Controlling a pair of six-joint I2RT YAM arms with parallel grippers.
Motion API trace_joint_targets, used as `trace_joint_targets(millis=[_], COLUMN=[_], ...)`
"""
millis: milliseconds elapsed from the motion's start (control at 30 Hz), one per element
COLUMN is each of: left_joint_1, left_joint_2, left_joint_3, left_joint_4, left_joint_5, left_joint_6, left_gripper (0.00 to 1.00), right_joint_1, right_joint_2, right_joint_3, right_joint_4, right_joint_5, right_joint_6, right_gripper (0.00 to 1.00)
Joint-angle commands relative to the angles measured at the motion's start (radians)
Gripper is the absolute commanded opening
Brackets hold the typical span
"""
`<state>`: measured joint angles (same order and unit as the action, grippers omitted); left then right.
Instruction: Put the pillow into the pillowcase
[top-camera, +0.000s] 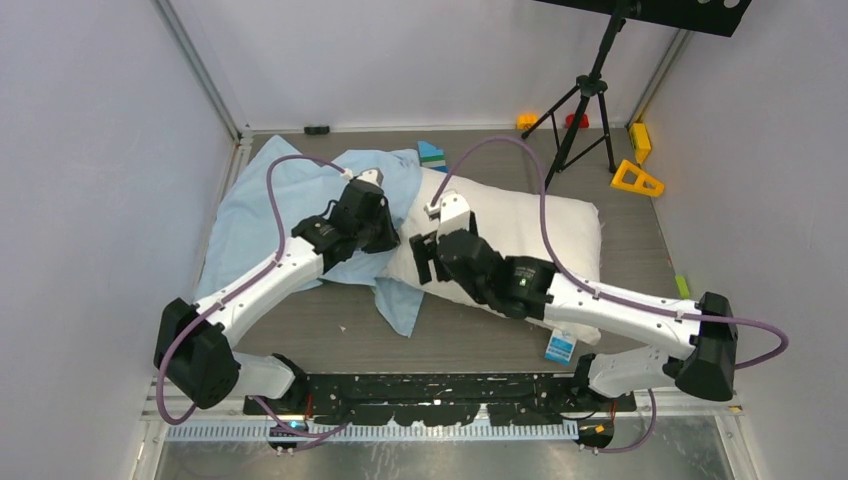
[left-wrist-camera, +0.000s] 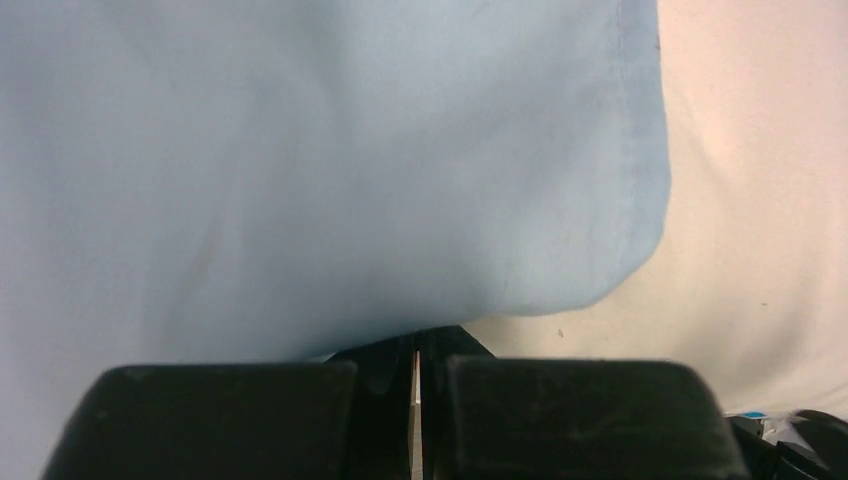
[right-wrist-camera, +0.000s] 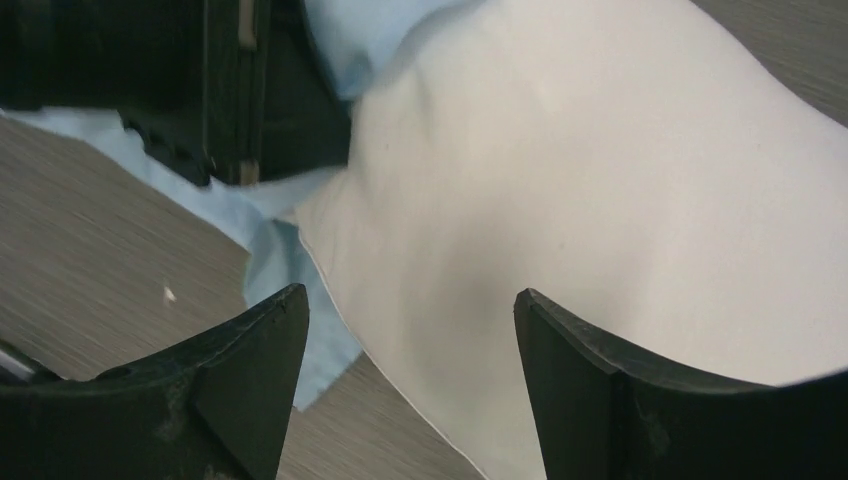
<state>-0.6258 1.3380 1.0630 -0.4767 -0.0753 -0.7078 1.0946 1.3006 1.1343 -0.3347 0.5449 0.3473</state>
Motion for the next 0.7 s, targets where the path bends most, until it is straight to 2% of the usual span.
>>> trace_joint_targets(millis=[0, 100, 267, 300, 367, 400, 433, 600, 667], left_joint_1=[-0.001, -0.001, -0.001, -0.001, -0.001, -0.002, -0.007, -0.072, -0.103], left_joint_2=[-0.041, -0.049, -0.058, -0.067, -0.090, -0.104, -0.117, -0.134, -0.125], left_joint_3=[0.066, 0.073, 0.076, 0.081, 0.096, 0.113, 0.132, 0.302, 0.380], left_joint_4=[0.020, 0.014, 0.028, 0.024, 0.022, 0.018, 0.018, 0.019, 0.013], left_joint_5=[0.045, 0.061, 0.113, 0.125, 0.153, 0.162, 0.164, 0.160, 0.142], left_joint_6=[-0.024, -0.018, 0.008, 0.012, 0.018, 0.022, 0.024, 0.049, 0.056], left_gripper=[0.00, 0.00, 0.00, 0.00, 0.00, 0.00, 0.00, 0.00, 0.00], right_joint_1=[0.084, 0.137, 0.109, 0.085, 0.038, 0.031, 0.028, 0.014, 0.014], right_joint_2=[-0.016, 0.000, 0.163, 0.173, 0.155, 0.137, 0.120, 0.125, 0.142], right_joint_3=[-0.122, -0.182, -0.196, -0.184, -0.126, -0.077, -0.016, 0.422, 0.566], right_joint_4=[-0.035, 0.008, 0.094, 0.112, 0.084, 0.056, 0.018, -0.267, -0.328], right_joint_5=[0.197, 0.298, 0.444, 0.441, 0.391, 0.368, 0.333, -0.063, -0.122], right_joint_6=[-0.130, -0.140, -0.183, -0.187, -0.182, -0.170, -0.159, 0.001, 0.040], right_gripper=[0.80, 0.82, 0.84, 0.78, 0.27, 0.06, 0.01, 0.00, 0.00])
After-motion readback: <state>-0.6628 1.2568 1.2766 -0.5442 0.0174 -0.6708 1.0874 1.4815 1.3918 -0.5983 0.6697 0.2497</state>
